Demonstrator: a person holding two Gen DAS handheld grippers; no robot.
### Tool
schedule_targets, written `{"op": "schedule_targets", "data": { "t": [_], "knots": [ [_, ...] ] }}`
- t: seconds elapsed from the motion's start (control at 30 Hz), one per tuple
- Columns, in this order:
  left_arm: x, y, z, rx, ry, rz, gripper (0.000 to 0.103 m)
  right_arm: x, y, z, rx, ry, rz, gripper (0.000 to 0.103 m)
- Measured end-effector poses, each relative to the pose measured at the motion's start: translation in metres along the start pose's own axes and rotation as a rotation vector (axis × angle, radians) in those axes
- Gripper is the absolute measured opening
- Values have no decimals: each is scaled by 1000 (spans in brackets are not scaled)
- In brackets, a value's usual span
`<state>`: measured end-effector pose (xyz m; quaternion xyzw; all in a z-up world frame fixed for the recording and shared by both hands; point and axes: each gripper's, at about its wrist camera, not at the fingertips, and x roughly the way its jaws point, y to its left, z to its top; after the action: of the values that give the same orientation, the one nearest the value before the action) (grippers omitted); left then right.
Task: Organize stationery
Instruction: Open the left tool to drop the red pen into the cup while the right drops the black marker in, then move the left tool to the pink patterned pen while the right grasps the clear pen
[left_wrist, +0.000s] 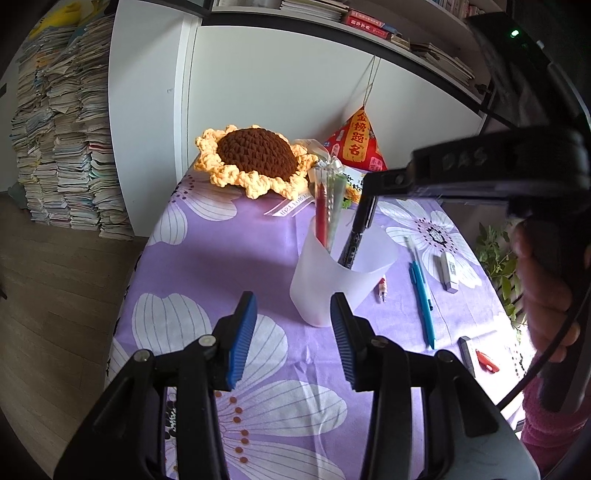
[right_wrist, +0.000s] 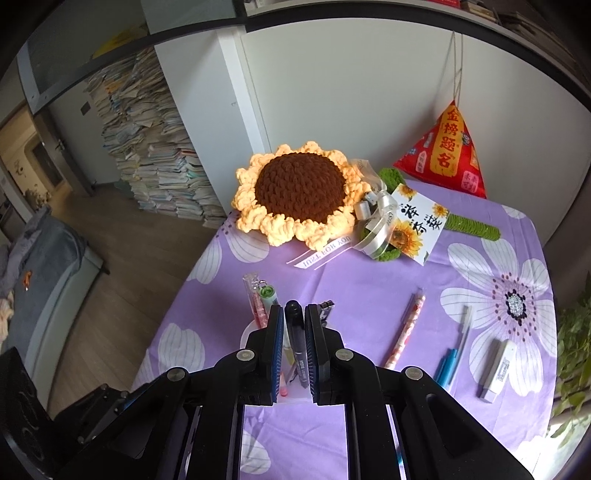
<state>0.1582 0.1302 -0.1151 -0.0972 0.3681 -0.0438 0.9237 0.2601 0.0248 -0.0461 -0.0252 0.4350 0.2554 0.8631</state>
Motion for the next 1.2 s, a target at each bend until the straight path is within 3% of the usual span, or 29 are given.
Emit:
{"op": "schedule_targets", "data": {
  "t": [0.3, 0.5, 0.87, 1.0, 1.07, 1.2],
  "knots": [
    [-3, -19, -1, 41, -5, -39, 39, -68, -28, -12, 6, -134, -70, 12],
    [2, -46, -3, 96, 12, -79, 38, -80, -64, -39, 57, -117, -147, 12],
    [40, -97, -3, 149, 82, -116, 33, -81, -130, -78, 200, -60, -148, 12],
    [67, -120, 1, 199, 102, -69, 32, -80, -145, -88, 216, -50, -134, 12],
    [85, -123, 3, 197, 136, -45, 25, -79, -155, -94, 229, -43, -123, 12],
    [119, -125, 9, 171, 190, 15, 24, -75, -173, -103, 259, -25, -108, 12]
  ]
}}
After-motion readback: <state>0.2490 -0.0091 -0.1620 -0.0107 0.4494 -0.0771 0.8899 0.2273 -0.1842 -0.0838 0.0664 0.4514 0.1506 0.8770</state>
